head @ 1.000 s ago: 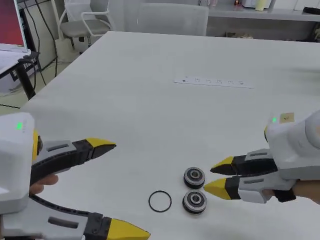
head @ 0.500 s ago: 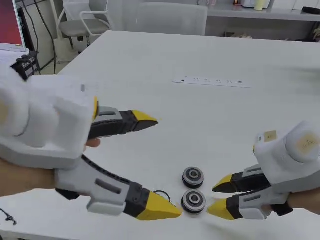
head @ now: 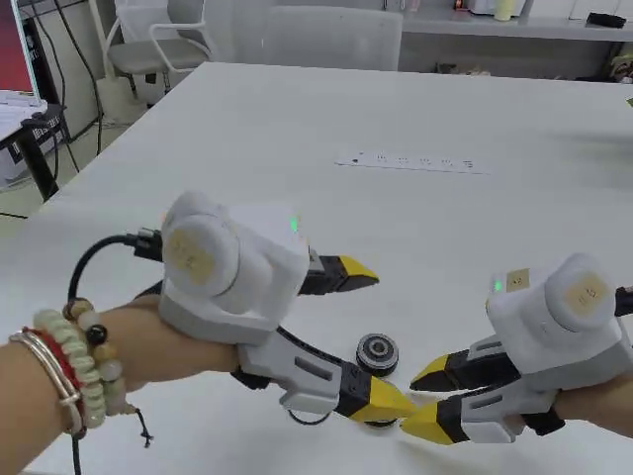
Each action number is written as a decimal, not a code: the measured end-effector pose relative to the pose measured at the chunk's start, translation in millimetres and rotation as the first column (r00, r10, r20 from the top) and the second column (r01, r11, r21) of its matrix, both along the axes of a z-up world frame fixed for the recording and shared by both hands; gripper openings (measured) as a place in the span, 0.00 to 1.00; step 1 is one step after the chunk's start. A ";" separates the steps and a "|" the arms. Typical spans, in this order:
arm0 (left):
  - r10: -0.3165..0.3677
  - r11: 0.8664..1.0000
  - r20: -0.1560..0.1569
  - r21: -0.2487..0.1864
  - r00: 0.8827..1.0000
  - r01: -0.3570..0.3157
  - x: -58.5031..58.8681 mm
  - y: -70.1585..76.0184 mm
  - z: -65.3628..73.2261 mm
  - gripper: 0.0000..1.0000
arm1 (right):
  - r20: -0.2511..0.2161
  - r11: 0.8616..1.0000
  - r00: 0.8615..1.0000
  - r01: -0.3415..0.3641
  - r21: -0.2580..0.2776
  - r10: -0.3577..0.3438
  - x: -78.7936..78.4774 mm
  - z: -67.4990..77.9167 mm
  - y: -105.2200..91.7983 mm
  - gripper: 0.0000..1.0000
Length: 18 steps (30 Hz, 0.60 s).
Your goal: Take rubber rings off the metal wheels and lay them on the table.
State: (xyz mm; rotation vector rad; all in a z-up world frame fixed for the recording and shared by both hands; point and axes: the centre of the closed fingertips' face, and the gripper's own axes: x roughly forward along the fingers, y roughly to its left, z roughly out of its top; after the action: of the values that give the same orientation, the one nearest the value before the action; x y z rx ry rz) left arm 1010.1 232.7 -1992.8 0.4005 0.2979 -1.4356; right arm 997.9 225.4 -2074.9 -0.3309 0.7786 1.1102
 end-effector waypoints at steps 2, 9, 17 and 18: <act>0.014 1.000 -0.001 -0.017 1.000 -0.015 1.2 1.4 -5.0 0.60 | 0.003 1.000 1.000 0.002 -0.003 -0.002 0.7 -0.3 -0.5 0.25; 0.036 0.999 -0.024 0.004 0.999 -0.036 2.9 2.7 -26.6 0.39 | 0.012 1.000 1.000 0.005 -0.003 -0.005 1.6 -0.2 0.7 0.23; 0.026 0.997 -0.069 0.075 0.997 -0.021 -6.9 2.8 -55.5 0.27 | 0.011 1.000 1.000 -0.020 -0.008 0.020 -2.0 -2.9 5.9 0.23; 0.031 0.997 -0.076 0.078 0.997 -0.025 -6.8 2.2 -56.7 0.27 | 0.011 1.000 1.000 -0.023 -0.007 0.023 -2.3 -3.2 7.0 0.23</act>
State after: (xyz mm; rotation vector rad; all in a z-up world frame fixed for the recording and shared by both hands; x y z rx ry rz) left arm 1003.3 234.9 -2049.5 0.4024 0.4206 -1.4169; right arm 995.5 232.4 -2078.1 -0.3516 0.7707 1.1267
